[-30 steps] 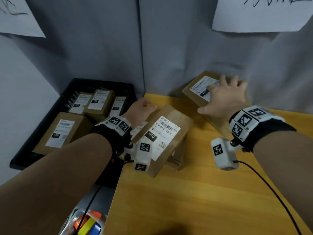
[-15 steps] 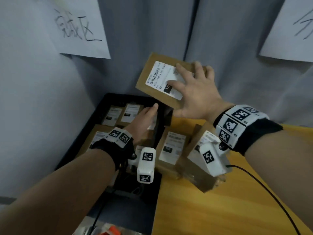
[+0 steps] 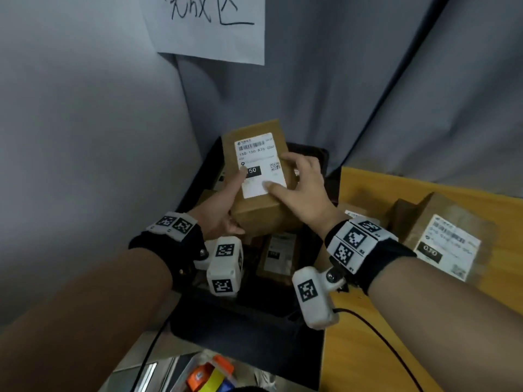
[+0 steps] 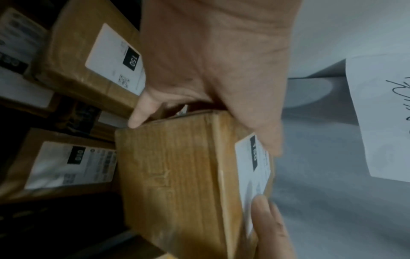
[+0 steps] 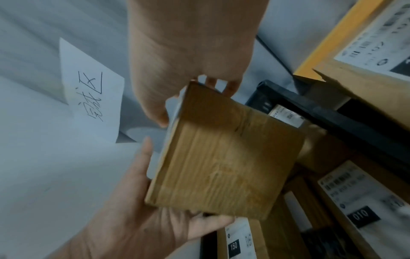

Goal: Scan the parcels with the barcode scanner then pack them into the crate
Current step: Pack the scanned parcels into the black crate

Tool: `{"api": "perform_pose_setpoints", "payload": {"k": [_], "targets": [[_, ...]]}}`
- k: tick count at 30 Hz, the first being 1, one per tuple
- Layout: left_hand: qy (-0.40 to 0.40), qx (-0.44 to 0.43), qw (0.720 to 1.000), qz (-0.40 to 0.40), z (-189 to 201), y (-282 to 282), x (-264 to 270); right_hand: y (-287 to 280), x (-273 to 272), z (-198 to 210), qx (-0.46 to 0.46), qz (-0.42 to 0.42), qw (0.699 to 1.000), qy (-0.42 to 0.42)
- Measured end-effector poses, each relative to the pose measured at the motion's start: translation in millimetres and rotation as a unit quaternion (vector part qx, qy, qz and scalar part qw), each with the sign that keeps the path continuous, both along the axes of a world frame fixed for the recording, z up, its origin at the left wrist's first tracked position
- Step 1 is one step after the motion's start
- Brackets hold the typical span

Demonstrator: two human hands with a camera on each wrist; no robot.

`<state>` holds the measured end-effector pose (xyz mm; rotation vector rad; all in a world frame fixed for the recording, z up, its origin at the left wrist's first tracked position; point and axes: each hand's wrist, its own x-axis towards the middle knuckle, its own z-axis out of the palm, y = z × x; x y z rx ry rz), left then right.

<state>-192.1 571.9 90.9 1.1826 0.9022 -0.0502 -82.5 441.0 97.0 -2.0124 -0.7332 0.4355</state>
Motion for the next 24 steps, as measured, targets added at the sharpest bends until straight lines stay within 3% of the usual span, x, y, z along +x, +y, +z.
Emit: {"api": "perform_pose_setpoints", "payload": {"k": [4, 7, 11, 15, 19, 24], "targets": [[0.040, 0.057, 0.995, -0.073, -8, 24, -7, 3, -3, -22, 0.014, -0.064, 0.988, 0.139], [0.084, 0.121, 0.980, -0.132, -11, 27, -5, -8, -2, -30, -0.048, -0.081, 0.978, 0.187], [0.083, 0.182, 0.968, -0.149, -26, 12, -6, -20, -5, -41, -0.136, -0.072, 0.981, 0.119], [0.089, 0.257, 0.941, -0.201, -52, 2, -12, -24, -11, -55, -0.185, -0.005, 0.977, 0.101], [0.124, 0.262, 0.925, -0.246, -79, -3, -23, -25, -16, -76, -0.278, 0.035, 0.958, 0.057], [0.146, 0.310, 0.906, -0.250, -104, -16, -17, -28, -23, -102, -0.382, 0.050, 0.916, -0.116]]}}
